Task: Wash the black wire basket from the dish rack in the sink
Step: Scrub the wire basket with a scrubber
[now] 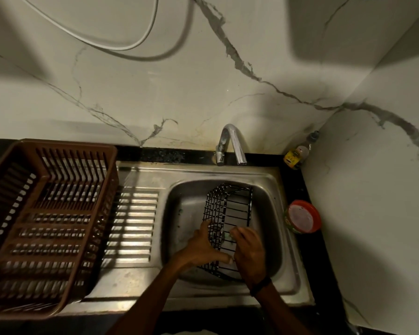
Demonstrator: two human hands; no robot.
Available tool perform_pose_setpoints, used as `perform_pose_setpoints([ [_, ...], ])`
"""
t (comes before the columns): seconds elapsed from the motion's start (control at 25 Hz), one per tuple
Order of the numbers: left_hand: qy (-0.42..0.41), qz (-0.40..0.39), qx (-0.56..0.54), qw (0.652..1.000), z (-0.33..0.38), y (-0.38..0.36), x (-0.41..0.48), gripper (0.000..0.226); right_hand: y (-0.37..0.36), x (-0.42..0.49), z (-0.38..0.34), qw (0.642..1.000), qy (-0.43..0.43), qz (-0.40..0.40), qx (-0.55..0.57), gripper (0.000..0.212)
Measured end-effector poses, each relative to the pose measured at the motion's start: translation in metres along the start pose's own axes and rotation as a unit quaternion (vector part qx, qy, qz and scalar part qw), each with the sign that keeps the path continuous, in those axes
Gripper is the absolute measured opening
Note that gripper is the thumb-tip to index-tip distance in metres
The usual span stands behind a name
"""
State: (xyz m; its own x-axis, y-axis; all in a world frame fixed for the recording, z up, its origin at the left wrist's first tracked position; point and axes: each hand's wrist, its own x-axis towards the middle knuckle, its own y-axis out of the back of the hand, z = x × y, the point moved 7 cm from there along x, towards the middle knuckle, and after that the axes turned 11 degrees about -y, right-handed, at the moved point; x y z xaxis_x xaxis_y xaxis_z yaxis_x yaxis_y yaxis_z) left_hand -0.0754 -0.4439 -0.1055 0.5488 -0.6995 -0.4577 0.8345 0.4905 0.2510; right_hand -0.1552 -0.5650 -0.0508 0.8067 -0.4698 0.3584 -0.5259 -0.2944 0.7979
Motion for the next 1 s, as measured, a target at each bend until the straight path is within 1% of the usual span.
perform_pose_setpoints([
  [0.08, -0.005, 0.011, -0.073, 0.997, 0.002, -0.005, -0.002, 0.11, 0.002, -0.002, 0.0, 0.999, 0.021, -0.025, 0.013, 0.03],
  [0.12, -0.008, 0.024, -0.093, 0.995, 0.003, -0.006, -0.003, 0.101, 0.006, 0.0, 0.0, 0.999, 0.03, -0.029, 0.021, 0.031],
  [0.16, -0.005, 0.037, -0.102, 0.994, 0.006, -0.008, -0.006, 0.097, 0.013, 0.003, 0.001, 0.999, 0.021, -0.025, 0.029, 0.03],
  [0.24, 0.0, 0.068, -0.123, 0.99, 0.007, -0.011, -0.009, 0.103, 0.029, 0.011, 0.008, 0.995, -0.048, 0.007, 0.089, 0.026],
  [0.28, 0.004, 0.078, -0.143, 0.987, 0.007, -0.012, -0.009, 0.102, 0.033, 0.016, 0.008, 0.988, -0.089, 0.025, 0.125, 0.025],
  [0.32, 0.004, 0.084, -0.16, 0.984, 0.007, -0.014, -0.009, 0.099, 0.031, 0.023, 0.003, 0.984, -0.107, 0.028, 0.136, 0.023],
  [0.36, 0.003, 0.088, -0.168, 0.982, 0.007, -0.015, -0.008, 0.094, 0.025, 0.029, -0.009, 0.988, -0.096, 0.013, 0.119, 0.022],
  [0.44, -0.011, 0.09, -0.169, 0.981, 0.006, -0.013, -0.005, 0.087, 0.007, 0.03, -0.033, 0.998, 0.003, -0.046, 0.046, 0.028],
  [0.48, -0.02, 0.088, -0.165, 0.982, 0.005, -0.011, -0.005, 0.087, 0.002, 0.028, -0.033, 0.996, 0.043, -0.071, 0.031, 0.03],
  [0.52, -0.024, 0.085, -0.163, 0.983, 0.005, -0.009, -0.005, 0.09, 0.001, 0.029, -0.028, 0.994, 0.057, -0.088, 0.032, 0.032],
  [0.6, -0.013, 0.076, -0.159, 0.984, 0.0, -0.008, -0.006, 0.097, 0.006, 0.03, -0.004, 0.996, 0.031, -0.069, 0.046, 0.03],
  [0.68, -0.008, 0.078, -0.159, 0.984, 0.0, -0.009, -0.008, 0.093, 0.004, 0.027, -0.005, 0.996, 0.004, -0.078, 0.047, 0.025],
  [0.8, -0.012, 0.081, -0.179, 0.98, -0.001, -0.012, -0.007, 0.086, -0.004, 0.029, -0.016, 0.994, 0.03, -0.102, 0.021, 0.032],
  [0.92, 0.003, 0.075, -0.175, 0.982, 0.0, -0.007, -0.008, 0.091, 0.002, 0.032, 0.019, 0.995, -0.012, -0.086, 0.039, 0.037],
  [1.0, 0.001, 0.069, -0.176, 0.982, -0.001, -0.007, -0.006, 0.093, -0.003, 0.03, 0.01, 0.995, -0.012, -0.094, 0.019, 0.037],
])
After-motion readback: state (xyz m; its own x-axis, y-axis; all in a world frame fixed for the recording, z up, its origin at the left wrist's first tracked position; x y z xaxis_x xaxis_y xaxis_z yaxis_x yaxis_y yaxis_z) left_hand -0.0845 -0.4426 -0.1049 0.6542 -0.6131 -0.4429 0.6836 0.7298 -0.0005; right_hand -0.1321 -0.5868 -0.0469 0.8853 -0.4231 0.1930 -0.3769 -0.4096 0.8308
